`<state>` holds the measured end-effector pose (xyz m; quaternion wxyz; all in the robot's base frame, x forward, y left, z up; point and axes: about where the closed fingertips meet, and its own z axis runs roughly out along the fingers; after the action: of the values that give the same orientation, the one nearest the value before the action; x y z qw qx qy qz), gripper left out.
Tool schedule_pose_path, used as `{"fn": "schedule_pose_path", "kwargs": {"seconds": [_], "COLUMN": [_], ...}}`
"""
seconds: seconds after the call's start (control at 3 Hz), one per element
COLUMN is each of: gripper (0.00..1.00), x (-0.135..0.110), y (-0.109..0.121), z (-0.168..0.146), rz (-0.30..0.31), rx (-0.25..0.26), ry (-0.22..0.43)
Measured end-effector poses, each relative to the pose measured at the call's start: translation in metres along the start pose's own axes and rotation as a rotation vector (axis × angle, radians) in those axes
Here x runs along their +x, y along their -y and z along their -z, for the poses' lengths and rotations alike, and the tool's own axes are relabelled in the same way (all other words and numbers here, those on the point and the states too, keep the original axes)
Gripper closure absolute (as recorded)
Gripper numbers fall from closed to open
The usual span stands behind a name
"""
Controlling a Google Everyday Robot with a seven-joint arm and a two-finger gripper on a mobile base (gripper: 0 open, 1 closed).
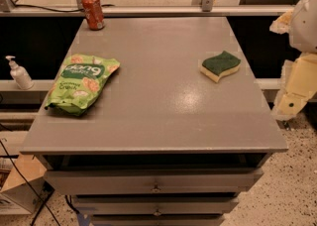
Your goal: Move coke can near green rice chip bag
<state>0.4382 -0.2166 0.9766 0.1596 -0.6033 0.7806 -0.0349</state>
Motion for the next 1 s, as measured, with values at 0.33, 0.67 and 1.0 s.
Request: {"fn": "schedule_pose_path", "kwargs": {"seconds": [0.33,0.67,1.0], "gripper": [0.0,0.0,0.0], "x": [0.0,-0.005,-0.02], "y": [0.0,0.006,0.021], "z": [0.0,0.004,-0.004], "rz": [0.0,0.018,0.044], "rx": [0.0,0.015,0.038], "ry": [0.0,0.064,0.229]}}
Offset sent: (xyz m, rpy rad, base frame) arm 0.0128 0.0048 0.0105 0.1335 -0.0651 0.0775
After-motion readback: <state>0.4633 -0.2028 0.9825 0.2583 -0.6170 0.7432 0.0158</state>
